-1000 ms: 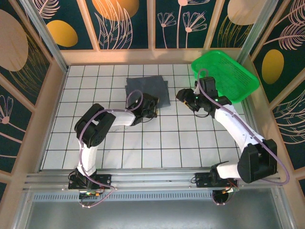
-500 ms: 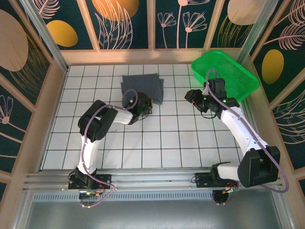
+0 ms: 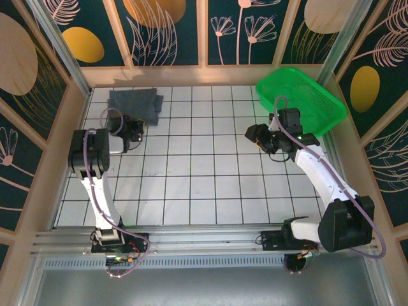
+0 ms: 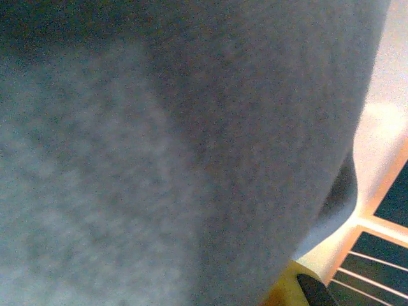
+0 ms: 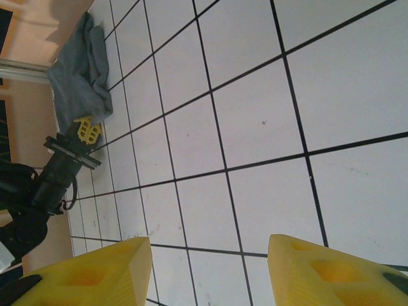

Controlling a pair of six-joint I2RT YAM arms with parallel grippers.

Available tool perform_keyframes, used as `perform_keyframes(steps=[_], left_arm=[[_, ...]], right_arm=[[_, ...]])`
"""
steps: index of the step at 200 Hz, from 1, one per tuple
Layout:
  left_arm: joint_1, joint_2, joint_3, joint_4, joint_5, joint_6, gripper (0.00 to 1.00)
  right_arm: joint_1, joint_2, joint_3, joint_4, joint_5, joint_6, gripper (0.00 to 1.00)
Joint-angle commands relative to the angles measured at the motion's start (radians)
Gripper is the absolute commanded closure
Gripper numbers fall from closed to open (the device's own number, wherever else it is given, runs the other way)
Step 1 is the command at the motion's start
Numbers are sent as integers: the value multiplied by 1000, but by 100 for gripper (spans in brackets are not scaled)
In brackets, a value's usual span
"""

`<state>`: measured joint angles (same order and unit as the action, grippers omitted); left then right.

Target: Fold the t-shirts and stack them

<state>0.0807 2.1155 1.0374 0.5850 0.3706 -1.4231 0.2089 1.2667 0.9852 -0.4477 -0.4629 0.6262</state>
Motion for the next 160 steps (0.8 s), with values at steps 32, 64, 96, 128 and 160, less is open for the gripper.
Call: perform_keyframes(steps=[32, 64, 96, 128, 160], left_arm=[[119, -19, 75, -298, 120, 341, 100], [121, -75, 69, -288, 150, 316, 62], [75, -239, 51, -348, 149, 347, 1], [-53, -477, 100, -642, -59, 547, 1], [-98, -740, -22, -659, -185, 557, 1]], right_arm=[[-7, 3, -15, 97, -125, -30, 45], [0, -10, -22, 216, -242, 3, 42], [28, -39, 9, 347, -295, 52, 24], [4, -40, 41, 335, -230, 45, 1], [-26, -169, 46, 204, 138, -54, 1]])
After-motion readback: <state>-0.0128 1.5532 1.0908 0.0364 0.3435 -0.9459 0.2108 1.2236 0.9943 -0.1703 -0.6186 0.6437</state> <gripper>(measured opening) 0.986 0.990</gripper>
